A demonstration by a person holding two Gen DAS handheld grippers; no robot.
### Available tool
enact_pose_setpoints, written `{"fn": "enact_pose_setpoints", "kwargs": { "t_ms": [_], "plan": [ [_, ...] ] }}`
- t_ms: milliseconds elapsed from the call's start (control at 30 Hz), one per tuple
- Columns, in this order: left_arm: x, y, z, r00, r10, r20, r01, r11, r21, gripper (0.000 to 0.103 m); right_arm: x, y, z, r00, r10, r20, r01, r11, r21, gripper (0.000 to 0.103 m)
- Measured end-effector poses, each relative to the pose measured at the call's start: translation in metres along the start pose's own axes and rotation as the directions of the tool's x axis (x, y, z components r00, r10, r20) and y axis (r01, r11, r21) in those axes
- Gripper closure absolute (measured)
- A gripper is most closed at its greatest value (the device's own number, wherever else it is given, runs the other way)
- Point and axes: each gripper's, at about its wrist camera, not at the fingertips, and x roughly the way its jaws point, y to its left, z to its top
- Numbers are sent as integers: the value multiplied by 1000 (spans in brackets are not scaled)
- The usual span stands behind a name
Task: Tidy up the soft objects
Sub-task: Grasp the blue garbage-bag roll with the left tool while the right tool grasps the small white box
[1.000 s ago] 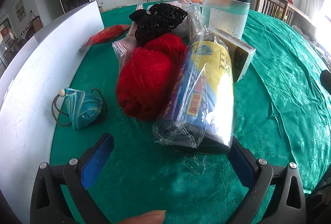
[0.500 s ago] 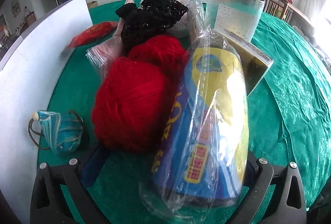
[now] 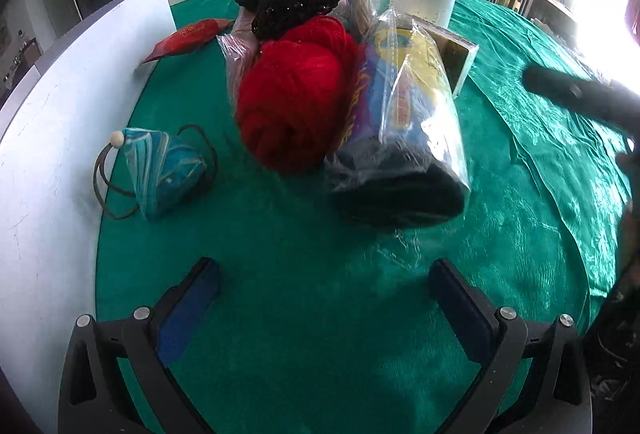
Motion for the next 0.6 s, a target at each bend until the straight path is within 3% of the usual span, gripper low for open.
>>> {"fn": "enact_pose_setpoints", "kwargs": {
  "t_ms": [100, 200, 267, 300, 333, 533, 600],
  "plan": [
    [-11, 4, -1, 999, -22, 25, 22, 1000, -3, 0, 27, 8, 31, 999, 14, -31, -16, 998, -59, 9],
    [-24, 5, 9, 997, -36, 73, 35, 999, 13, 0, 58, 8, 50, 994, 43, -98, -47, 998, -46, 12],
    [-28, 1, 22, 995, -38, 96, 35, 999, 33, 0, 69, 8, 50, 987, 79, -140, -85, 995, -41, 39],
    [-28, -2, 30, 994, -43, 100, 39, 998, 46, 0, 67, 8, 49, 984, 118, -132, -124, 992, -35, 67],
    [-26, -6, 39, 994, -44, 102, 38, 998, 58, 0, 63, 9, 47, 984, 130, -124, -134, 990, -30, 75],
    [-1, -45, 74, 999, 1, 44, -4, 998, 68, 3, 2, -27, 23, 998, 22, -52, -22, 1000, -1, 75],
    [-4, -61, 71, 997, -76, 33, 74, 995, 74, 10, -16, -53, 15, 1000, -22, -21, 23, 999, 46, 75]
  ]
}}
